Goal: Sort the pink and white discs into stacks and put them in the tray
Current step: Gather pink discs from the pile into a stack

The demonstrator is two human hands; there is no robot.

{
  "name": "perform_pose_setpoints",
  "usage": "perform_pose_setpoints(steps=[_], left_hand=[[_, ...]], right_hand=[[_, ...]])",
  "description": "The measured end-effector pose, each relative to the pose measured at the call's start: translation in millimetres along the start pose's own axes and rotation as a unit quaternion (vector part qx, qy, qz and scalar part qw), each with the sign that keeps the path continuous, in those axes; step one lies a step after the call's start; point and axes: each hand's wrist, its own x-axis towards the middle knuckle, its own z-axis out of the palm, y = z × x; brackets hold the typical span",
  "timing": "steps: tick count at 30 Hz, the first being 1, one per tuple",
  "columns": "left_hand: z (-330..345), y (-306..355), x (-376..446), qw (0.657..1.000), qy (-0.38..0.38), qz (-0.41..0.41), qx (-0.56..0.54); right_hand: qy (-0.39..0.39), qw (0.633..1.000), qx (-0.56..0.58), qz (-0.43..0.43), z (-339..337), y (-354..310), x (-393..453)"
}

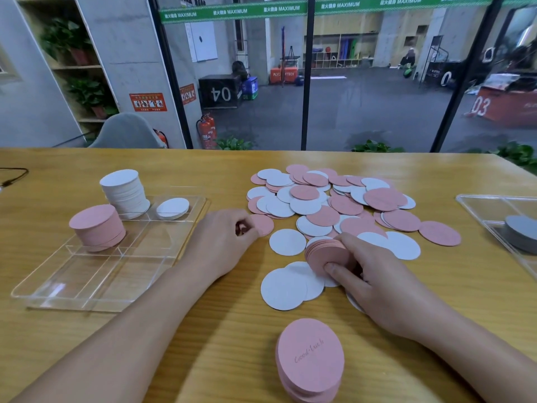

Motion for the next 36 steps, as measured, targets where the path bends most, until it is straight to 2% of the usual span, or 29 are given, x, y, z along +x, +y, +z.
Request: perform_pose_setpoints(steps=[5,9,15,23,32,36], left_hand=[[5.6,10.6,11.3,0.999,-0.036,-0.030,-0.016],[13.2,12.7,19.0,0.994,-0.102,-0.007,0.046],[8.3,7.5,16.0,0.990,-0.117,0.017,0.070],[-16.6,-2.8,-5.2,0.997,-0.070,0.010,-0.018],[3.3,11.2,1.5,0.998,-0.049,0.038,-0.014],[4.1,11.8,4.3,0.999,-0.027,-0.003,-0.046]], right_hand=[[-0.002,1.000,-0.012,-0.001,-0.2,-1.1,0.1],[-0.004,1.000,-0.010,-0.001,0.0,-1.9,0.5],[-0.001,1.000,-0.011,0.001,0.8,-0.6,1.4],[-0.003,1.000,0.003,0.005,-0.3,2.0,0.9],[-0.002,1.000,0.005,0.012,0.3,3.3,1.0],[-0.002,1.000,-0.001,0.010,0.7,3.2,1.1]])
